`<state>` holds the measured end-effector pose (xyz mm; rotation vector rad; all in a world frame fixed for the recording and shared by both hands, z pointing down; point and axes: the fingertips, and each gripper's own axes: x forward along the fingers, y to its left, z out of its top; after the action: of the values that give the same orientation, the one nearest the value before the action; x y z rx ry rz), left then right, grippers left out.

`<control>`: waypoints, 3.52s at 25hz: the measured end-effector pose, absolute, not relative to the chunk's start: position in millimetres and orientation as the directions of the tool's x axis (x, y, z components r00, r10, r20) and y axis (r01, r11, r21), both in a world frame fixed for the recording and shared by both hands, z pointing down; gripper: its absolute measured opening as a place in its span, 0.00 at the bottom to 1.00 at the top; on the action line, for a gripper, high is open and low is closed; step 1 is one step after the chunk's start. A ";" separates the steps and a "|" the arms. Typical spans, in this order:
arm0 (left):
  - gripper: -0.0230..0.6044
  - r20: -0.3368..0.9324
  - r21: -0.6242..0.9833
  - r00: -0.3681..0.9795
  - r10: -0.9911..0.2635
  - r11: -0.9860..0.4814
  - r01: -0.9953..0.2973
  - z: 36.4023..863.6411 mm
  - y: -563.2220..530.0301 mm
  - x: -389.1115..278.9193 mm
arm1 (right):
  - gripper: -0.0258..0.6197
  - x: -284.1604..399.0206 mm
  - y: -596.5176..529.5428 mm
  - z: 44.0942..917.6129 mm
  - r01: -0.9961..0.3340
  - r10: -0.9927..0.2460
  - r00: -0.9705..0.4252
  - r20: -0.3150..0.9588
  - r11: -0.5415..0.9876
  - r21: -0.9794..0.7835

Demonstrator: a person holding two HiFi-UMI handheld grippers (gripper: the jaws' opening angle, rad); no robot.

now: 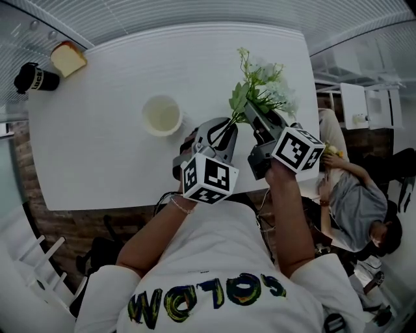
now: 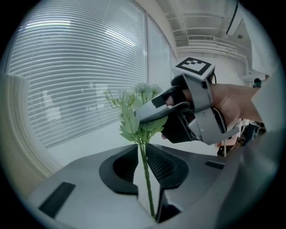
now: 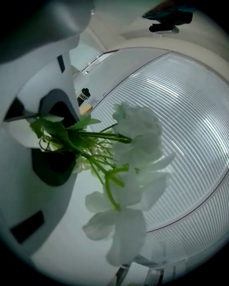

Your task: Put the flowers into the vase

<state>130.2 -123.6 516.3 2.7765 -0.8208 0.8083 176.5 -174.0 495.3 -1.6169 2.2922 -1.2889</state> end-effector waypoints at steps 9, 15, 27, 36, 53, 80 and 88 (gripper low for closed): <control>0.15 0.457 -0.019 0.733 -0.504 -0.829 -0.559 465.9 -120.7 122.3 | 0.21 169.3 -172.9 438.3 -0.770 -0.824 -0.468 0.321 0.202 -0.605; 0.15 0.403 -0.032 0.741 -0.537 -0.818 -0.575 429.8 -127.3 118.3 | 0.20 165.9 -179.3 402.4 -0.765 -0.826 -0.493 0.274 0.261 -0.589; 0.15 0.331 -0.038 0.757 -0.564 -0.809 -0.586 366.8 -128.5 104.3 | 0.19 146.0 -184.9 327.8 -0.771 -0.824 -0.535 0.187 0.386 -0.507; 0.16 0.269 -0.067 0.756 -0.597 -0.794 -0.604 320.5 -136.7 90.1 | 0.19 127.7 -193.9 265.7 -0.762 -0.815 -0.572 0.095 0.484 -0.431; 0.20 0.229 -0.138 0.679 -0.697 -0.714 -0.686 278.1 -147.3 39.7 | 0.18 53.4 -192.4 194.6 -0.706 -0.729 -0.684 0.004 0.661 -0.255; 0.26 0.366 -0.096 0.614 -0.699 -0.685 -0.723 362.0 -161.2 -15.8 | 0.18 -5.2 -210.2 283.7 -0.710 -0.714 -0.696 0.075 0.669 -0.218; 0.32 0.393 -0.084 0.601 -0.696 -0.678 -0.731 383.1 -163.2 -15.6 | 0.18 -2.5 -213.0 312.7 -0.713 -0.711 -0.694 0.113 0.656 -0.248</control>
<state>-15.6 -163.2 383.1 2.7332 -1.2208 0.6140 -2.5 -213.0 312.7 -1.2317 2.8645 -0.4324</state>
